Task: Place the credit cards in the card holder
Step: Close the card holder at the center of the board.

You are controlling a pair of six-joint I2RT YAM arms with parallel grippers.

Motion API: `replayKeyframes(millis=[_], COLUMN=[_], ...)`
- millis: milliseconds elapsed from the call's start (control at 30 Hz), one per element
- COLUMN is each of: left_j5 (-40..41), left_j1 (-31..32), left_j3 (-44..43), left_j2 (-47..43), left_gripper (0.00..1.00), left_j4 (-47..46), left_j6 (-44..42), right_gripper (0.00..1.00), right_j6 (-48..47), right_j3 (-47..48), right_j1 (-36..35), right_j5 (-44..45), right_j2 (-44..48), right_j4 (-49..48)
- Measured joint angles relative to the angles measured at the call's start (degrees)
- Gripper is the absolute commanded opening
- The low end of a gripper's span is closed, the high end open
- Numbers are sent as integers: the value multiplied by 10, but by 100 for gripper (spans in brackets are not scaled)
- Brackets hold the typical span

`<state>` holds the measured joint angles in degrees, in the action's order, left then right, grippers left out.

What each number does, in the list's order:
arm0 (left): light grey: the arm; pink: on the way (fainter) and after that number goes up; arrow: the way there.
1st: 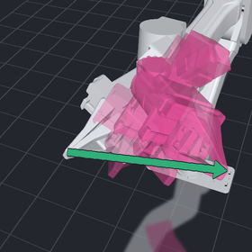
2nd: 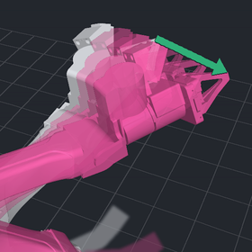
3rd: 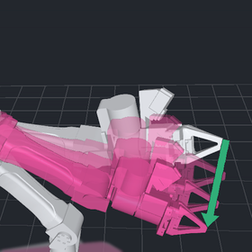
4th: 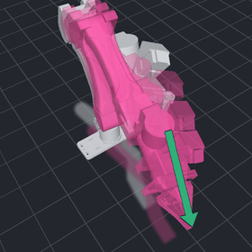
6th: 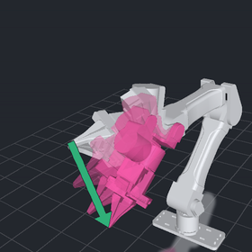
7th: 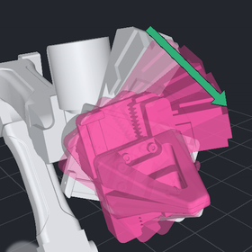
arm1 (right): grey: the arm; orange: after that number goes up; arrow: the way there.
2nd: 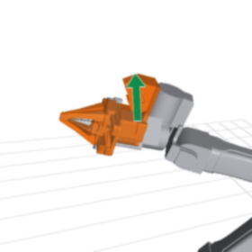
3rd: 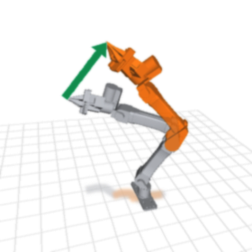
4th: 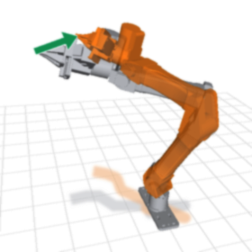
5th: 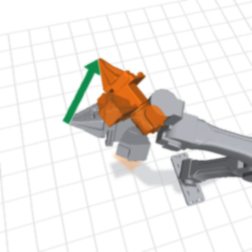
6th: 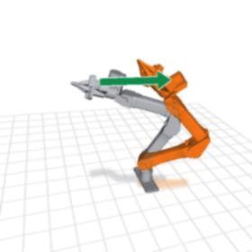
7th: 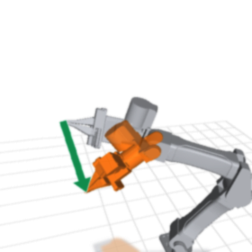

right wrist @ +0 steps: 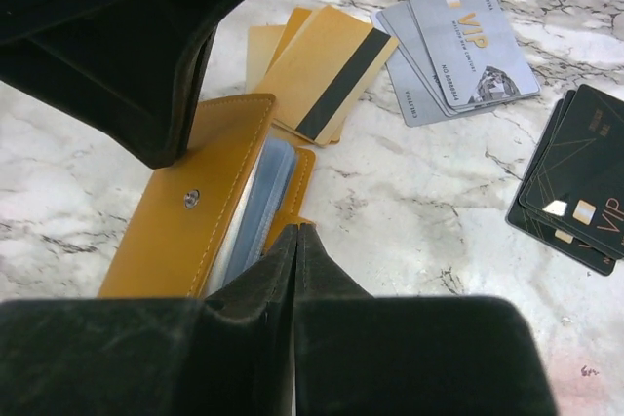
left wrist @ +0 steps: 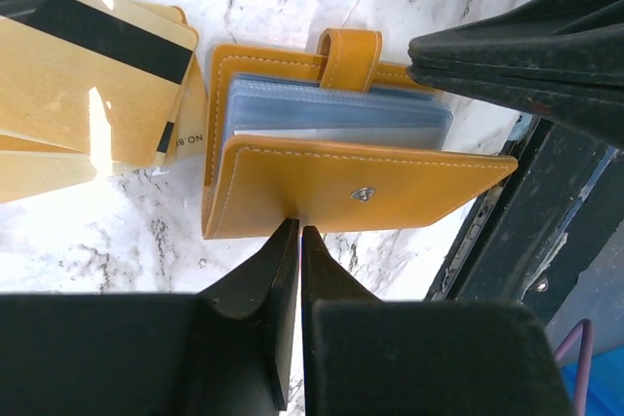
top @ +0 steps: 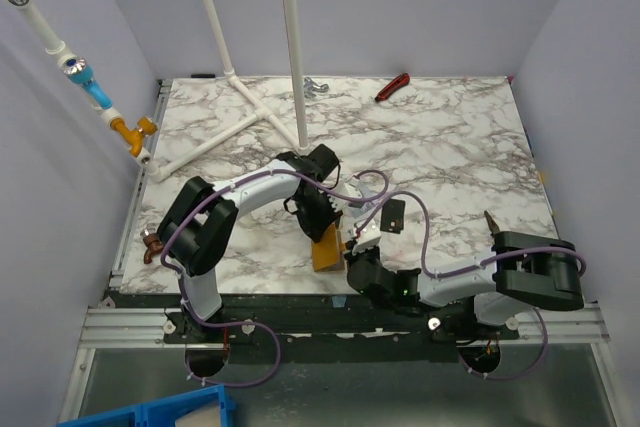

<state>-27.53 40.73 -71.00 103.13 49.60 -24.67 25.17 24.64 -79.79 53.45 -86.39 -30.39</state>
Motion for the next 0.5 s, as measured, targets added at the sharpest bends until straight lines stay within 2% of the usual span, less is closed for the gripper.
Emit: replayKeyframes(millis=[67,167,233,300,500], left_j5=[0,0,0,0,1], left_j1=[0,0,0,0,0], left_j3=[-6,-12,-12,-12,-12], left_j2=[0,0,0,0,0], left_gripper=[7,7,7,6,7], left_j4=[1,2,3,3,2], left_j6=[-2,-4,-4,-4,-4], right_gripper=[6,27,34,38,41], right_j6=[21,38,31,21,-44], right_j3=[-9,-22,-38,-59,-111], right_j1=[0,0,0,0,0], right_j5=[2,9,8,7,-46], right_j2=[14,27,34,38,33], right_j4=[-5,-10,-22,-35,-93])
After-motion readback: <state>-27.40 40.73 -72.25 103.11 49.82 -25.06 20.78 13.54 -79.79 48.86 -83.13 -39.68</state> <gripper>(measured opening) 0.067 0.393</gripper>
